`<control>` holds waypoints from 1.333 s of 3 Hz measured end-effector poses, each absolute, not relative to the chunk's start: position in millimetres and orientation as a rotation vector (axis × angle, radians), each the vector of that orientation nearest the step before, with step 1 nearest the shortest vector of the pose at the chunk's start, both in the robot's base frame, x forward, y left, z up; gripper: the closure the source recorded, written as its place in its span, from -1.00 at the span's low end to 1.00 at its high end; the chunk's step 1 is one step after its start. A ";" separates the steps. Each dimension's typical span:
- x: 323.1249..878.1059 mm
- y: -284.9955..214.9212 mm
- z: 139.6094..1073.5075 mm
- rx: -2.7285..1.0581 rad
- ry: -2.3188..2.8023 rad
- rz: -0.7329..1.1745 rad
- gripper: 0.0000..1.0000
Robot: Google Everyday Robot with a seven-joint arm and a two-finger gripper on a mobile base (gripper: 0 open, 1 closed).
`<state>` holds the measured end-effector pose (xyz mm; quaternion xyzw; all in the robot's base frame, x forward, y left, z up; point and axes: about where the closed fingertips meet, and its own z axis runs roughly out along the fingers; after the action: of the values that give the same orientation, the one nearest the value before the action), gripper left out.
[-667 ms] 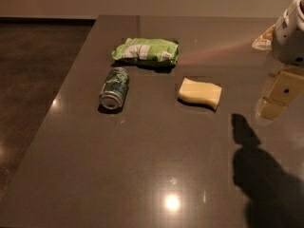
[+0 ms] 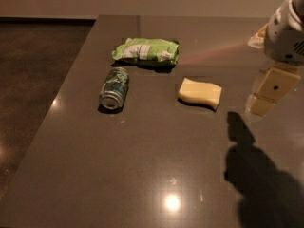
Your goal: Place green can upright
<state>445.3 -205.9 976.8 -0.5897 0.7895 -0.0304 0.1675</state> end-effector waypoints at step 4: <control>500.4 -67.6 951.9 -1.370 2.395 0.198 -1.00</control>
Offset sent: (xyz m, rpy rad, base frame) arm 0.0544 0.1070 -0.0228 0.2280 0.1261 -0.1921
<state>500.4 -67.6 951.9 -0.4867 0.8506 0.0702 0.1864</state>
